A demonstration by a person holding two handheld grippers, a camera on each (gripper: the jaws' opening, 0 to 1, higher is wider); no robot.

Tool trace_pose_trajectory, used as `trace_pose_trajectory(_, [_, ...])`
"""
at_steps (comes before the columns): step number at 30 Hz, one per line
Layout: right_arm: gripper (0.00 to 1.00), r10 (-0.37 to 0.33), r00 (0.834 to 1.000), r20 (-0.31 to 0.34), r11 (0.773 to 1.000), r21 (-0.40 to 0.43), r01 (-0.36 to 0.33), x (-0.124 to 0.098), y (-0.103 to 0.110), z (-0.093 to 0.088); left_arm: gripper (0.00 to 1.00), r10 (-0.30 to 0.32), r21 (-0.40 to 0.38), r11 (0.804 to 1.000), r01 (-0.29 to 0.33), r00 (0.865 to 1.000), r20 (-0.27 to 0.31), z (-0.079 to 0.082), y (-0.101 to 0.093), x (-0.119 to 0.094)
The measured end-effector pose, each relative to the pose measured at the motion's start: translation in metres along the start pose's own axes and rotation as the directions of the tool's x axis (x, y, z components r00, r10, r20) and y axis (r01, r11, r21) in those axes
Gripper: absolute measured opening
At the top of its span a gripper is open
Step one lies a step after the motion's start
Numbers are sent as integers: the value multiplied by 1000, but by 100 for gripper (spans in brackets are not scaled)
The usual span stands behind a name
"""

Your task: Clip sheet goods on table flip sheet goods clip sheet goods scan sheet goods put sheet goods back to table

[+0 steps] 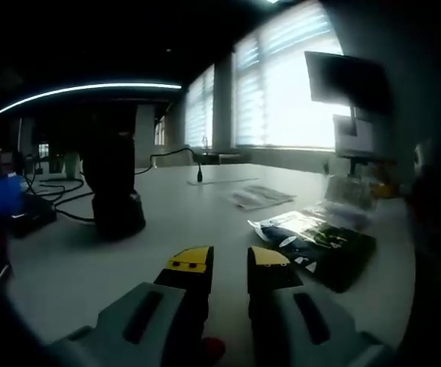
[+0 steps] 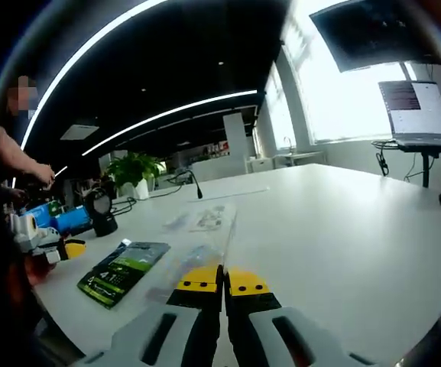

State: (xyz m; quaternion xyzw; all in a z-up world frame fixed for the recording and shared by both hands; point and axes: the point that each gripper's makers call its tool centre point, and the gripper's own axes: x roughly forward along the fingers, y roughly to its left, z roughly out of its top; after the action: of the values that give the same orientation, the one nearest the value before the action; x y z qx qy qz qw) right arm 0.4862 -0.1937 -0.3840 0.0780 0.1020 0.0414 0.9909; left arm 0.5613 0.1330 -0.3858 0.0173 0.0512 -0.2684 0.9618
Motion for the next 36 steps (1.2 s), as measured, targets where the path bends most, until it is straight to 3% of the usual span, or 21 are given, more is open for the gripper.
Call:
trace_pose_trajectory(7, [1, 13, 1000, 4, 1000, -22, -13, -4, -2, -2, 10, 5, 17, 1000, -5, 1000, 4, 1, -1, -1])
trace_pose_trajectory(12, [8, -22, 999, 29, 999, -37, 23, -6, -19, -1, 10, 32, 44, 999, -32, 999, -6, -1, 1, 0])
trace_pose_trajectory(27, [12, -88, 995, 46, 993, -79, 91, -12, -49, -1, 10, 31, 56, 998, -30, 1000, -5, 0, -1, 0])
trace_pose_trajectory(30, [12, -100, 993, 68, 990, -92, 106, -16, -56, 6, 10, 28, 63, 998, -27, 1000, -12, -2, -2, 0])
trace_pose_trajectory(31, [11, -103, 991, 88, 987, -116, 113, -17, -59, 12, 10, 28, 66, 997, -27, 999, -15, -2, -3, 0])
trace_pose_trajectory(33, [0, -83, 988, 134, 976, -190, 107, -17, -60, 24, 10, 30, 71, 997, -29, 999, -13, -2, -3, 0])
trace_pose_trajectory(36, [0, -86, 981, 174, 962, -243, 128, -17, -65, 38, 9, 51, 68, 996, -51, 999, -7, -1, 1, 1])
